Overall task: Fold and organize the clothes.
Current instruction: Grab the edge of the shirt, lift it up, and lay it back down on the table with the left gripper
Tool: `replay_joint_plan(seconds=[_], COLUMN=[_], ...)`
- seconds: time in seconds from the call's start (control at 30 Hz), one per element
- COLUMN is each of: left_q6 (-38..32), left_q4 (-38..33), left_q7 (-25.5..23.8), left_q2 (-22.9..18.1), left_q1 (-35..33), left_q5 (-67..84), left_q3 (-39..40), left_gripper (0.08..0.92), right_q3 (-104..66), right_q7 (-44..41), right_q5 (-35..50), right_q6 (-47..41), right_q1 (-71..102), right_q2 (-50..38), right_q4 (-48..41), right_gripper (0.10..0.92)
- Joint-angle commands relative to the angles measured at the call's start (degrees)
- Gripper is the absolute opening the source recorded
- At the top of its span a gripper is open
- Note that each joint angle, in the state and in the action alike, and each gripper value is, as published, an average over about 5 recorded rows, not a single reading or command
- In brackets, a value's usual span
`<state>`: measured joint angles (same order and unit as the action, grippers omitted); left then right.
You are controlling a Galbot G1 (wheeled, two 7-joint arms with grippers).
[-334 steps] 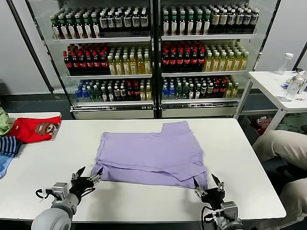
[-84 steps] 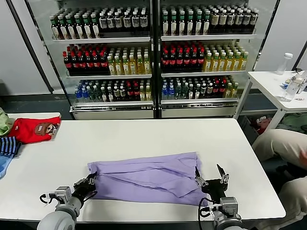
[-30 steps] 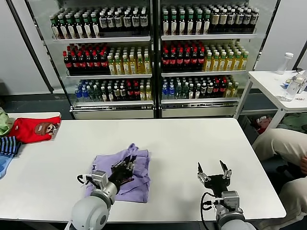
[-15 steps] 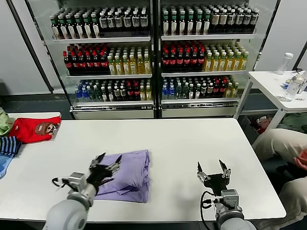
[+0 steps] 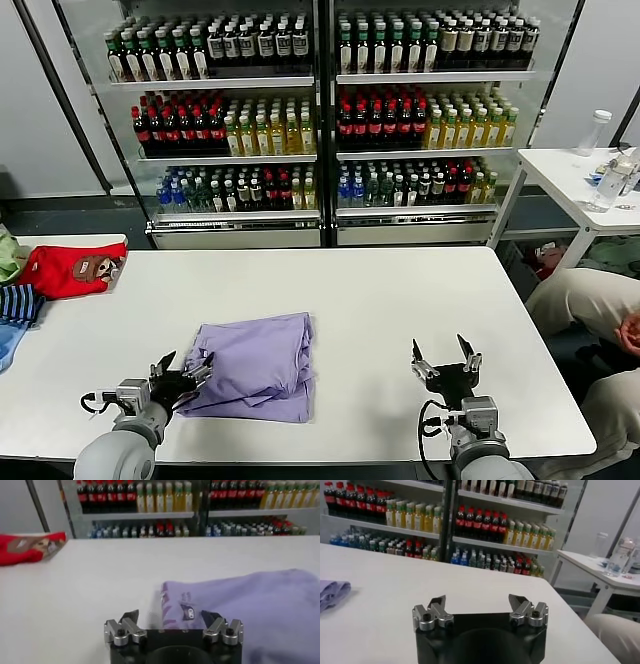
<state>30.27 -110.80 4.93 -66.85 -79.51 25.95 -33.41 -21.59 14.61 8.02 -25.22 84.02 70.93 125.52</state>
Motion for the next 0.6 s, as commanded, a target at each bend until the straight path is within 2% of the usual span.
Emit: replay_joint_plan(seconds=[0.03, 0.2, 0.6], left_q6=[-0.2, 0.4, -0.3], left_q4=[4.0, 3.5, 2.3], left_q7=[-1.0, -2.3, -3.7], left_q2=[0.0, -0.5, -1.8], left_q1=[-0.4, -1.0, -1.3], left_q5=[6.3, 8.5, 9.0], left_q3=[-2.1, -2.0, -1.3], left_gripper=[0.805, 0.689, 0.343], right_q3=[0.1, -0.2, -0.2], right_q7=[0.0, 0.0, 0.0], right_q5=[0.0, 0.2, 0.3], right_q6=[0.0, 0.1, 0.1], right_q1=[-0.1, 0.1, 0.2], right_q2=[-0.3, -0.6, -0.8], right_q4=[0.0, 0.2, 0.4], right_gripper=[0.823, 0.823, 0.823])
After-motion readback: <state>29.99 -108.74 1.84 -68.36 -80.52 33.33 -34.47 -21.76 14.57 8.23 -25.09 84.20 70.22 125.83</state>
